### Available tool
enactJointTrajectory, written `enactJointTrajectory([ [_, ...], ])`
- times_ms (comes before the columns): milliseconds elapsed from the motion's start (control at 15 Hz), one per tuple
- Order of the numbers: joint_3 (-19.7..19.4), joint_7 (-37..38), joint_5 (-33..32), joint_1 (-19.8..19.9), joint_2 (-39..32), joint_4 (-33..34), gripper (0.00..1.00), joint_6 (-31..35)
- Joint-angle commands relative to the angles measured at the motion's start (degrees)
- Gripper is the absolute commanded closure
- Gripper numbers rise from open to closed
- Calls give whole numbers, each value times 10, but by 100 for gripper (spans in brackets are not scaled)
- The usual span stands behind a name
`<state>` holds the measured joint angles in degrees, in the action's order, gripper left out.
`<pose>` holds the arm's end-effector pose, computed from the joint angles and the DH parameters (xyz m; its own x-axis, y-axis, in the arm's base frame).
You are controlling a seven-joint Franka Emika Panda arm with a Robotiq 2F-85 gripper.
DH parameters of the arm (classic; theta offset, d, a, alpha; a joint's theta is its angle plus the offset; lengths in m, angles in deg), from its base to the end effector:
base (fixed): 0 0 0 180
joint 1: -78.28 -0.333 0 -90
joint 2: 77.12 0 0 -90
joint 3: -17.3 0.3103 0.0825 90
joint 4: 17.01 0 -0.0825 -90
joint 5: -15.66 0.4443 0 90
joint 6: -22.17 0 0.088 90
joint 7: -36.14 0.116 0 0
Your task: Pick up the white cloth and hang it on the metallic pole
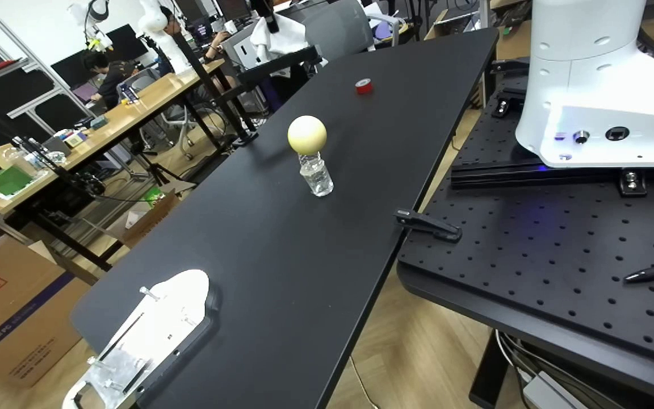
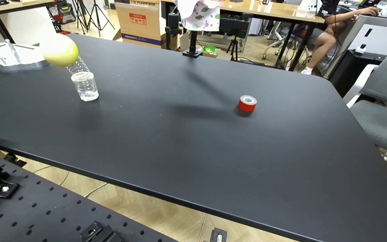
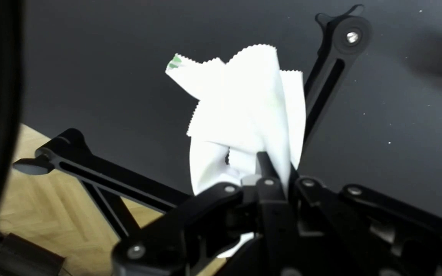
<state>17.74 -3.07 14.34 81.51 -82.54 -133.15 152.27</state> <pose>0.6367 -0.0318 0.3702 0.7890 0.6057 0.1030 0.5964 -0.7953 0.1084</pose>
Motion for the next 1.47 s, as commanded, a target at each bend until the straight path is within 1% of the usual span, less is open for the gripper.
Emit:
enactJointTrajectory([
  [0,2,31,15,-9,16,-10,99,-60],
  [200,8,23,28,-14,26,-19,99,-106],
  [333,11,23,31,-19,33,-20,99,-123],
  [533,17,28,24,-29,47,-18,99,-135],
  [800,22,38,15,-41,62,-10,99,-133],
  [1000,14,36,22,-38,62,-3,99,-132],
  [1400,-15,24,38,-16,45,2,99,-133],
])
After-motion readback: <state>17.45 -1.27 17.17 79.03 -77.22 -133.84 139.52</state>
